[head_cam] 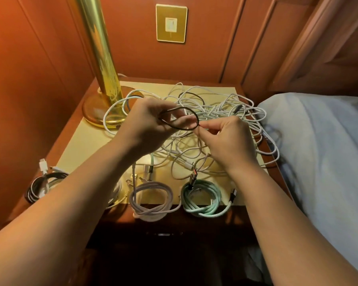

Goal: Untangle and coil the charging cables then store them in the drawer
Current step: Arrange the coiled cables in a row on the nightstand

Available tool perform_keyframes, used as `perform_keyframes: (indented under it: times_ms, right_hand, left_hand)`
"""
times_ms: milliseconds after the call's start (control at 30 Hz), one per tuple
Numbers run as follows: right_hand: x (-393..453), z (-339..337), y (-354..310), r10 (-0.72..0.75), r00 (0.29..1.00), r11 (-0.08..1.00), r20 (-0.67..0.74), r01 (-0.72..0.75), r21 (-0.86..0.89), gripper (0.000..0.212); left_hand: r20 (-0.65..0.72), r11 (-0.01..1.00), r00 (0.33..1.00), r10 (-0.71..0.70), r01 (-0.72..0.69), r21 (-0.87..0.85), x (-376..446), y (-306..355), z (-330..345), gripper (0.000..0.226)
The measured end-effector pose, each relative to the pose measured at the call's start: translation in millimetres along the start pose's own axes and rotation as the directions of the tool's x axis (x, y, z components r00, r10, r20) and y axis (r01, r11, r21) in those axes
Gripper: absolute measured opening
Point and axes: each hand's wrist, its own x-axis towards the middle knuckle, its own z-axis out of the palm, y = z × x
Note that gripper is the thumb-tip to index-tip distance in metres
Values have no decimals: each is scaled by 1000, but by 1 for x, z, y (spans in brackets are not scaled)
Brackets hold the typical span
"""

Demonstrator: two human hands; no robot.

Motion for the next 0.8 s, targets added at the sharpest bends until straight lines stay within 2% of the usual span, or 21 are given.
perform_keyframes:
  times_ms: [200,367,433,500,567,600,633,700,800]
  right_hand:
    - [1,-4,-1,50,998,999,31,-49,-21,30]
    - [0,-5,-2,85,995,991,56,-79,-108,29]
    - [-1,-4,-1,108,992,981,62,-96,-167,29]
    - [0,-4,1,140,989,972,48,-128,-199,31]
    - [0,-6,0,128,992,973,20,-122,-195,34]
    - [0,-7,0,100,995,977,1,-98,-191,34]
    - [-1,-8,-1,68,998,981,-13,-69,-183,34]
    - [-2,-8,-2,15,1000,992,-15,-17,-121,31]
    - [2,-7,-2,0,1000,987,-2,1,164,30]
  left_hand:
    - [-43,993,995,94,-97,-74,1,4,-3,4]
    - [-114,981,989,97,-115,-158,5,9,-7,6]
    - [-177,968,978,112,-147,-201,7,15,-9,14]
    - [-304,923,952,38,-150,-354,13,16,-10,17]
    - [-417,844,900,-128,-121,-522,16,13,-11,20]
    - [-436,830,879,-192,-92,-550,17,11,-10,20]
    - [-433,843,874,-221,-52,-536,17,9,-9,20]
    - [-369,902,906,-209,33,-430,15,5,-4,22]
    - [-244,925,949,-201,102,-366,13,5,4,32]
